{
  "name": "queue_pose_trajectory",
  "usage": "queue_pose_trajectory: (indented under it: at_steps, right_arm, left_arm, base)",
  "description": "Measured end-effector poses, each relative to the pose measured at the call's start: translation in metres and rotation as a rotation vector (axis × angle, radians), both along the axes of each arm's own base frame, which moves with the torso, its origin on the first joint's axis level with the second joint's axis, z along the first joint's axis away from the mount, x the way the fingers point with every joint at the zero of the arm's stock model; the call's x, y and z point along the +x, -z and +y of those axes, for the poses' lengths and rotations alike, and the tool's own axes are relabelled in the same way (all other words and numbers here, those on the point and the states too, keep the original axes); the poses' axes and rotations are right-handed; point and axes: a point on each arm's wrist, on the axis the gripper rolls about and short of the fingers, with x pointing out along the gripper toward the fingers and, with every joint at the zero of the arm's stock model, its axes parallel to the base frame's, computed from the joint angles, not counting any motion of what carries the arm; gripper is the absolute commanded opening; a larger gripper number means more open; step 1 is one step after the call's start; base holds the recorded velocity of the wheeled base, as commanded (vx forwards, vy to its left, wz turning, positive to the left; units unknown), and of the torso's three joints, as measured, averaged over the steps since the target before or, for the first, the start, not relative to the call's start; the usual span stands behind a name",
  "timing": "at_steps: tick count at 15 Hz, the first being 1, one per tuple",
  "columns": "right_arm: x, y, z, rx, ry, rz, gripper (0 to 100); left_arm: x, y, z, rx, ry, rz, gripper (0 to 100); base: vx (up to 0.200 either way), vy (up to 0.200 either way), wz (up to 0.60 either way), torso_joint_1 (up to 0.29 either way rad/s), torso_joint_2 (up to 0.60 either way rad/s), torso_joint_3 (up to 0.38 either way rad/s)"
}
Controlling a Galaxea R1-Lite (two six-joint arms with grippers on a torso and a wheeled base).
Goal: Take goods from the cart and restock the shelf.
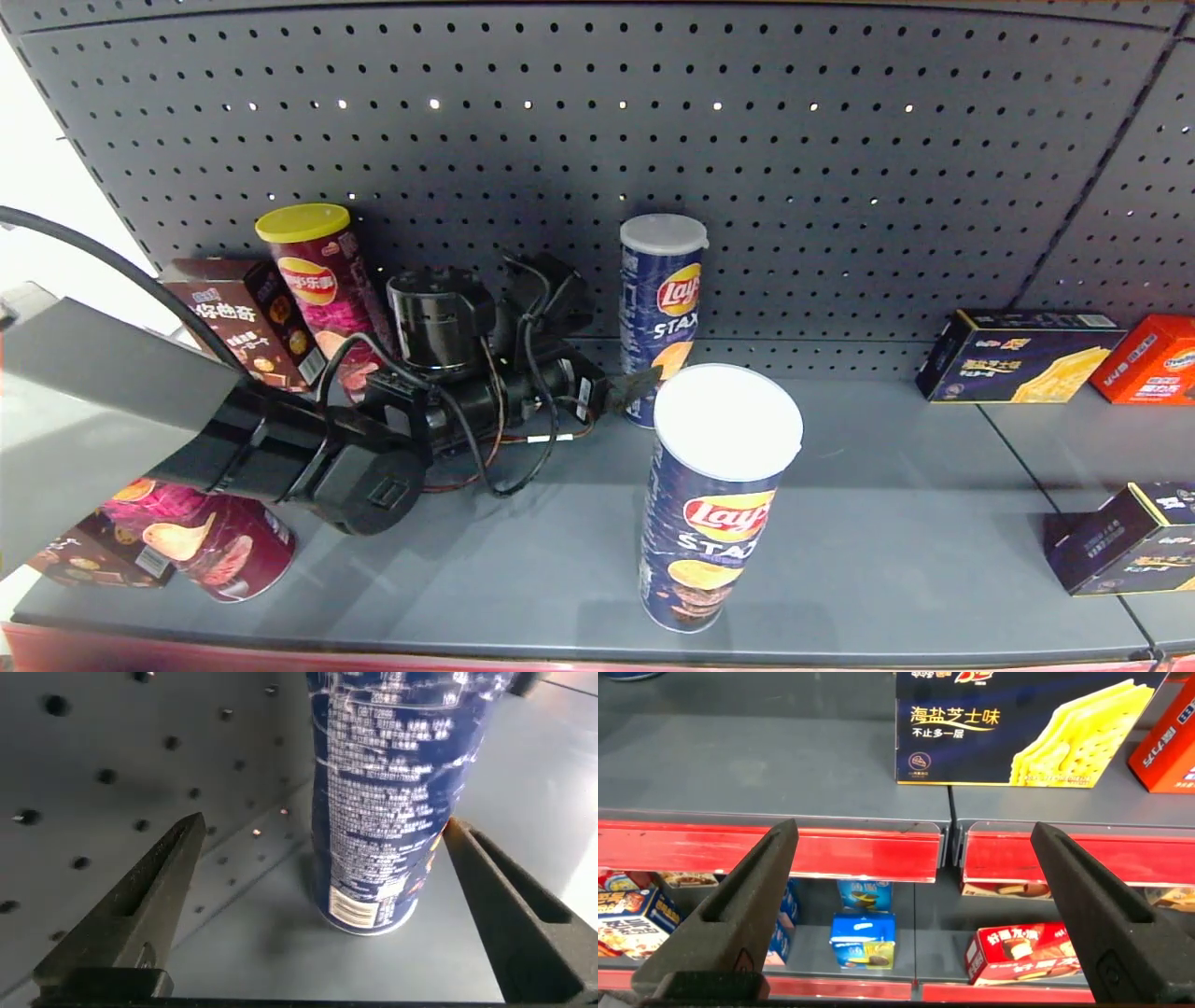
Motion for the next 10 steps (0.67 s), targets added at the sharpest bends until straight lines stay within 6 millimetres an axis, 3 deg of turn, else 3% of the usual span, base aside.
queue_pose_trajectory:
  at_steps: [10]
  right_arm:
    - [0.000,0.000,0.000,0.000,0.000,0.000,100]
  left_arm:
    - [0.009,0.003,0.013,0.002,-0.049,0.006,100]
  base:
    - [0.000,0.000,0.00,0.000,0.00,0.000]
